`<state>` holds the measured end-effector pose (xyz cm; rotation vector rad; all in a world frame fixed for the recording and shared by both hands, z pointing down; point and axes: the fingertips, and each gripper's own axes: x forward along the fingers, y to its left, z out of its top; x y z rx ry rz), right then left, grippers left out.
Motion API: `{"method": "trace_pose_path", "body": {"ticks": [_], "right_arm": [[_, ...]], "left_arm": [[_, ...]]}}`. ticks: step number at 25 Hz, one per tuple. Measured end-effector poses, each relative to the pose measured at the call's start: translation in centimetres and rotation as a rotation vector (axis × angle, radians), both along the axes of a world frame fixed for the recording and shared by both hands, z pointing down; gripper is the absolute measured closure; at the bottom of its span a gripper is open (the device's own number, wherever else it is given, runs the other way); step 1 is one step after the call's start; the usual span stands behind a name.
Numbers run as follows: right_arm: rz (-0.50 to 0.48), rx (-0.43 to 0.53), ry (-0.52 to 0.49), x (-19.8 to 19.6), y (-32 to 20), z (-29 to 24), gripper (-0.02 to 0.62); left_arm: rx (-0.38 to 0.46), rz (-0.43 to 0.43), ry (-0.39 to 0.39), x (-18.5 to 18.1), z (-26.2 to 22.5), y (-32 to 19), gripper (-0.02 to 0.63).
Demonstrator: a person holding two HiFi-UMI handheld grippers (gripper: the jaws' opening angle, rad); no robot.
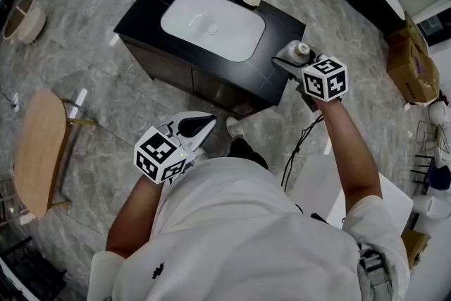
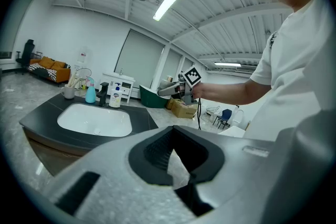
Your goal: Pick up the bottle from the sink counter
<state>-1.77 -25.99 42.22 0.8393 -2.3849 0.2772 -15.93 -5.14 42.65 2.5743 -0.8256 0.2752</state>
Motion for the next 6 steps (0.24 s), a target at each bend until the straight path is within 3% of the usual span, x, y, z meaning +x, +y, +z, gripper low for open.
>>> {"method": "trace_pose_path", "body": {"ticks": [6], "right_arm": [[-0.006,0.002,0.002,-0.31,-0.07,-0.07,0.244]], "left_arm": [[0.005,-0.008,-0.002,-0.41,-0.23,0.19,0.600]]}}
